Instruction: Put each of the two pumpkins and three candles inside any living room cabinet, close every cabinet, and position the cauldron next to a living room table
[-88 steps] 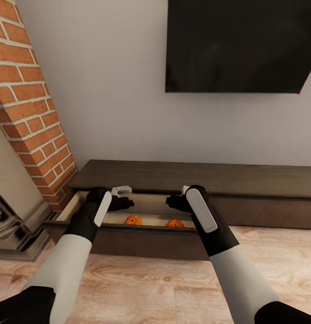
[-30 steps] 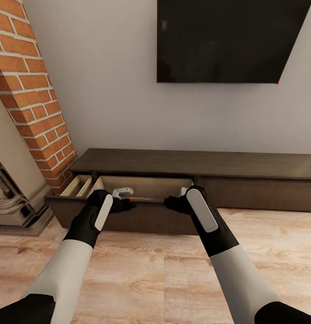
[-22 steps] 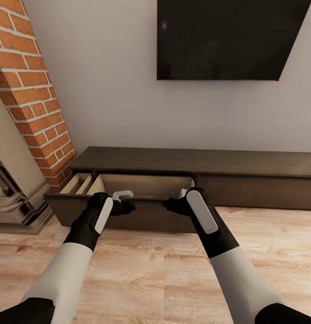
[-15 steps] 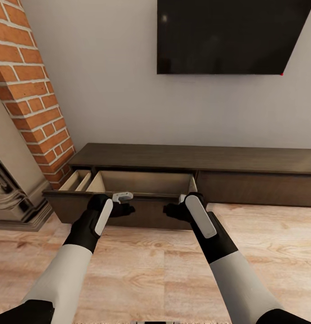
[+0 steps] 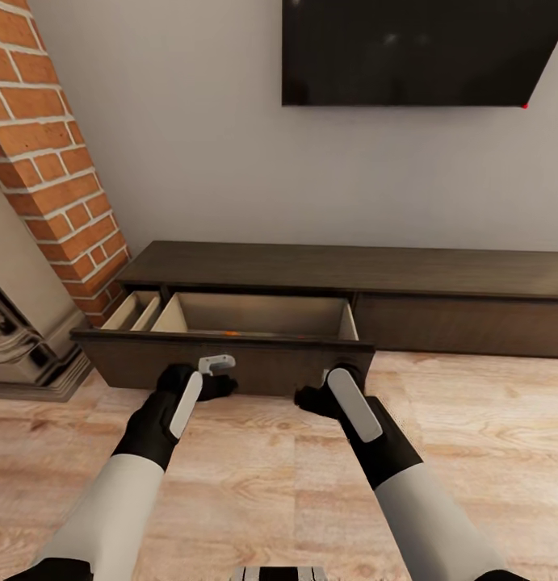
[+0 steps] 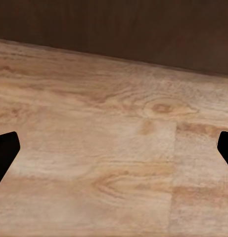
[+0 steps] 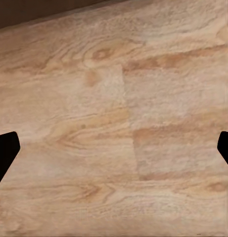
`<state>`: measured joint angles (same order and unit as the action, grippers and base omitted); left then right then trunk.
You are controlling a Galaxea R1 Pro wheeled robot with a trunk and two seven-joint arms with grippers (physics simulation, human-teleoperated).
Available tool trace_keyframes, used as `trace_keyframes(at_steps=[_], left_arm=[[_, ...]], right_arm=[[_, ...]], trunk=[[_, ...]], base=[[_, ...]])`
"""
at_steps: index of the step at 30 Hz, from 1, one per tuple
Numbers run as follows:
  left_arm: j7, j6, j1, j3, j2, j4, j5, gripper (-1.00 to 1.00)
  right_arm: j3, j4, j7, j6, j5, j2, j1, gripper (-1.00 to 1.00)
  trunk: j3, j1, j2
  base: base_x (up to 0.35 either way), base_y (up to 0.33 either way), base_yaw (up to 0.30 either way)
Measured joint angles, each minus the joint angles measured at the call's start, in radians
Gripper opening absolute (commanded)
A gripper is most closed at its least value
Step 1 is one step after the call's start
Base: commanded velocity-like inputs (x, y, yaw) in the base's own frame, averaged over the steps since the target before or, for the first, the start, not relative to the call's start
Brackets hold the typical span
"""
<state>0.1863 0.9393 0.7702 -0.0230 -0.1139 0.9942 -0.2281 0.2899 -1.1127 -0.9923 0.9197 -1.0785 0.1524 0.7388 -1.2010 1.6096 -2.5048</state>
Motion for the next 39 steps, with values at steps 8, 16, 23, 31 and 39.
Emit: trace_keyframes(at_steps=[8, 16, 23, 31, 39], left_arm=[[0.0, -0.182, -0.053, -0.003, -0.002, 0.0, 0.0, 1.0], [-0.002, -0.336, -0.077, -0.006, 0.003, 0.0, 0.003, 1.0], [-0.004, -0.483, -0.097, -0.012, 0.004, 0.0, 0.006, 1.0], [-0.003, -0.575, -0.125, -0.063, 0.002, -0.001, 0.071, 1.0], [-0.006, -0.638, -0.126, -0.071, 0.0, -0.031, 0.083, 1.0]], right_arm=[[0.088, 0.087, 0.07, -0.217, 0.114, -0.008, -0.027, 1.0], [0.16, 0.246, 0.326, -0.501, 0.419, -0.003, -0.03, 1.0], [0.164, 0.342, 0.411, -0.716, 0.521, -0.008, -0.03, 1.0], [0.164, 0.363, 0.573, -0.879, 0.528, -0.025, -0.03, 1.0], [0.162, 0.452, 0.593, -1.002, 0.56, -0.03, -0.029, 1.0]], trunk=[[-0.031, 0.004, -0.002], [-0.058, 0.007, -0.004], [-0.058, 0.007, -0.004], [-0.058, 0.007, -0.004], [-0.058, 0.007, -0.004]], base=[[0.0, 0.0, 0.0], [0.0, 0.0, 0.0], [0.0, 0.0, 0.0], [0.0, 0.0, 0.0], [0.0, 0.0, 0.0]])
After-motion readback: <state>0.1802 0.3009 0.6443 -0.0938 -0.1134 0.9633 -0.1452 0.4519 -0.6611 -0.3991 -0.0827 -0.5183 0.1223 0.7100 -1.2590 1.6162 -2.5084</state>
